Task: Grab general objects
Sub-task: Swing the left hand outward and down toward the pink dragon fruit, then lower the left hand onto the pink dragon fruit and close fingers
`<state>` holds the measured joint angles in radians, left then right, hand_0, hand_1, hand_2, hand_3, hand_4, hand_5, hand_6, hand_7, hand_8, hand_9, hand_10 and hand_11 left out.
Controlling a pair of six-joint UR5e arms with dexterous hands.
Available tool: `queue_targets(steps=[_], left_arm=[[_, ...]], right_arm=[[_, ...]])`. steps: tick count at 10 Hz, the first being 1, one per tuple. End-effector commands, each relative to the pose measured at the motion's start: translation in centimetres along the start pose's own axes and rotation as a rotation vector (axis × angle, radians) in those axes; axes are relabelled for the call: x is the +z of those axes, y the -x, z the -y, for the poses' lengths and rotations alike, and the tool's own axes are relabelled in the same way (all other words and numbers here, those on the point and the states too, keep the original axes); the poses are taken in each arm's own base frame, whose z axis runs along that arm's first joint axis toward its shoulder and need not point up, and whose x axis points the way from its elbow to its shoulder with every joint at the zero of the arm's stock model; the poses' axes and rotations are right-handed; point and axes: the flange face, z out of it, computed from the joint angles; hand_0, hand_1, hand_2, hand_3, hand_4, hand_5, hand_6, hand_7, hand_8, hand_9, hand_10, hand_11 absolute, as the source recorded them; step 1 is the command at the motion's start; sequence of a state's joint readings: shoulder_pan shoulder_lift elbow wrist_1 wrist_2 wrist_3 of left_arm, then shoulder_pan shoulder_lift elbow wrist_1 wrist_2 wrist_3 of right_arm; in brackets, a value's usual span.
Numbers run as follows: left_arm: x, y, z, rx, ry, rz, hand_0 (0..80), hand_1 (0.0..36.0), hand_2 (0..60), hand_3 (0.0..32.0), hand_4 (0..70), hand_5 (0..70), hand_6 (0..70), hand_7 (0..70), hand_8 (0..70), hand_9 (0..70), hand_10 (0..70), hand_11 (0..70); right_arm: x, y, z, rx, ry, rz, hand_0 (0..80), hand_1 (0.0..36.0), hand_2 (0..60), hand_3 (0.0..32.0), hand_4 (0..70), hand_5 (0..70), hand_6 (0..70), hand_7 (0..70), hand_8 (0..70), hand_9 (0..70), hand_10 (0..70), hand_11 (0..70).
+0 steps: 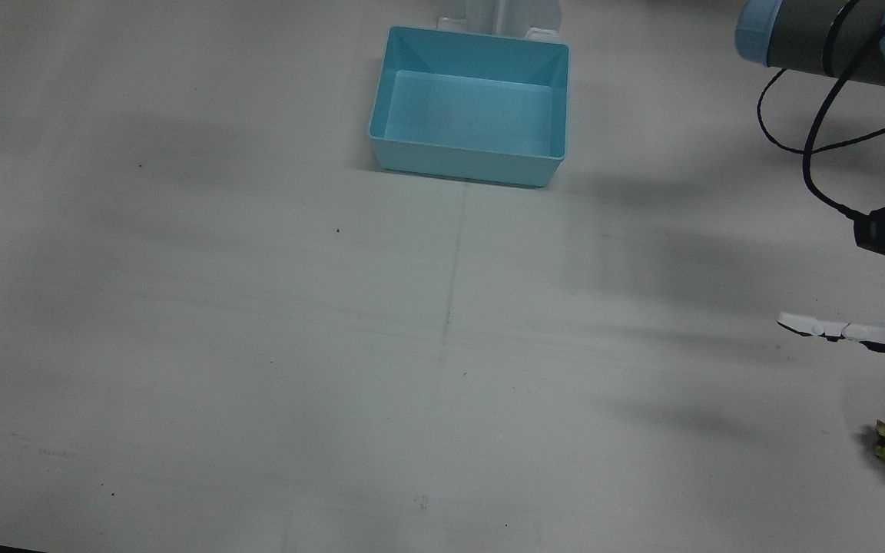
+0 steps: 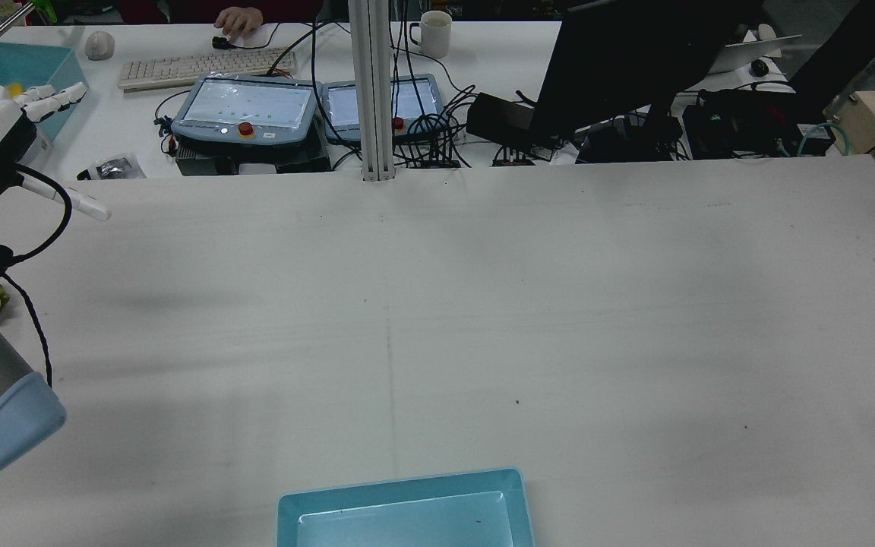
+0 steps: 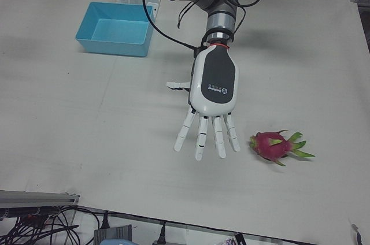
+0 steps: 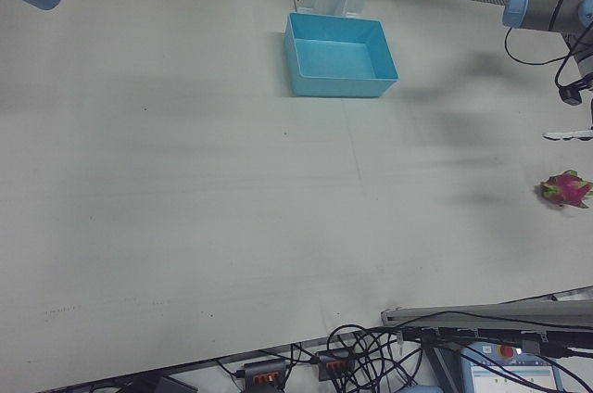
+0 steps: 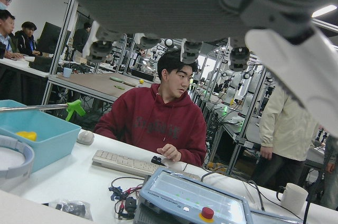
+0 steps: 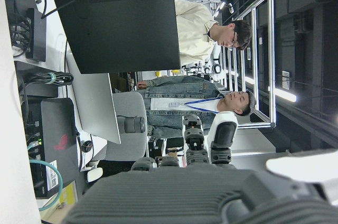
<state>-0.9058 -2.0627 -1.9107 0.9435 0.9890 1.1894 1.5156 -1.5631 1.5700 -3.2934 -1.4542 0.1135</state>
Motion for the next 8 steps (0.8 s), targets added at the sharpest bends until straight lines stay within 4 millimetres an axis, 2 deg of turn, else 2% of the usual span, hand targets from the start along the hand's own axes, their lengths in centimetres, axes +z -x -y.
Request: queue_targets(steps=[1, 2, 3, 4, 5, 6, 7, 8], left_arm=[[1.3, 3.1, 0.3, 0.206, -0.101, 0.018, 53.5, 14.8, 0.0, 26.6, 0.0, 0.0, 0.0, 7.8, 0.0, 0.1, 0.2, 2.3], [1.4, 4.6, -0.3, 0.282, -0.107, 0.045, 54.4, 14.7, 0.0, 25.4, 0.0, 0.0, 0.0, 7.9, 0.0, 0.1, 0.7, 3.0], [1.3, 7.3, 0.3, 0.366, -0.12, 0.07, 55.2, 14.5, 0.0, 20.2, 0.0, 0.0, 0.0, 8.5, 0.0, 0.3, 2.0, 5.0], [0.5, 10.4, 2.5, 0.377, -0.128, 0.091, 54.3, 14.8, 0.0, 16.8, 0.0, 0.0, 0.0, 9.1, 0.3, 0.4, 1.9, 4.8], [-0.3, 12.0, 3.6, 0.382, -0.134, 0.111, 52.2, 14.3, 0.0, 17.2, 0.0, 0.0, 0.0, 9.3, 0.0, 0.4, 2.3, 5.2], [-0.4, 12.8, 3.4, 0.4, -0.136, 0.119, 50.7, 14.3, 0.0, 15.6, 0.0, 0.0, 0.0, 9.3, 0.0, 0.4, 1.4, 3.8], [-0.7, 14.1, 2.3, 0.431, -0.144, 0.139, 50.3, 14.1, 0.0, 14.6, 0.0, 0.0, 0.0, 8.0, 0.0, 0.2, 2.3, 5.0], [-0.9, 15.6, 1.1, 0.451, -0.134, 0.159, 50.3, 14.3, 0.0, 15.6, 0.0, 0.0, 0.0, 6.4, 0.0, 0.0, 3.4, 6.7]], right_arm=[[0.0, 0.0, 0.0, 0.0, -0.001, 0.0, 0.0, 0.0, 0.0, 0.0, 0.0, 0.0, 0.0, 0.0, 0.0, 0.0, 0.0, 0.0], [0.0, 0.0, 0.0, 0.0, -0.001, 0.0, 0.0, 0.0, 0.0, 0.0, 0.0, 0.0, 0.0, 0.0, 0.0, 0.0, 0.0, 0.0], [0.0, 0.0, 0.0, 0.0, -0.001, 0.0, 0.0, 0.0, 0.0, 0.0, 0.0, 0.0, 0.0, 0.0, 0.0, 0.0, 0.0, 0.0], [0.0, 0.0, 0.0, 0.0, -0.001, 0.0, 0.0, 0.0, 0.0, 0.0, 0.0, 0.0, 0.0, 0.0, 0.0, 0.0, 0.0, 0.0], [0.0, 0.0, 0.0, 0.0, -0.001, -0.001, 0.0, 0.0, 0.0, 0.0, 0.0, 0.0, 0.0, 0.0, 0.0, 0.0, 0.0, 0.0], [0.0, 0.0, 0.0, 0.0, -0.001, 0.0, 0.0, 0.0, 0.0, 0.0, 0.0, 0.0, 0.0, 0.0, 0.0, 0.0, 0.0, 0.0], [0.0, 0.0, 0.0, 0.0, -0.001, 0.0, 0.0, 0.0, 0.0, 0.0, 0.0, 0.0, 0.0, 0.0, 0.0, 0.0, 0.0, 0.0], [0.0, 0.0, 0.0, 0.0, 0.001, 0.0, 0.0, 0.0, 0.0, 0.0, 0.0, 0.0, 0.0, 0.0, 0.0, 0.0, 0.0, 0.0]])
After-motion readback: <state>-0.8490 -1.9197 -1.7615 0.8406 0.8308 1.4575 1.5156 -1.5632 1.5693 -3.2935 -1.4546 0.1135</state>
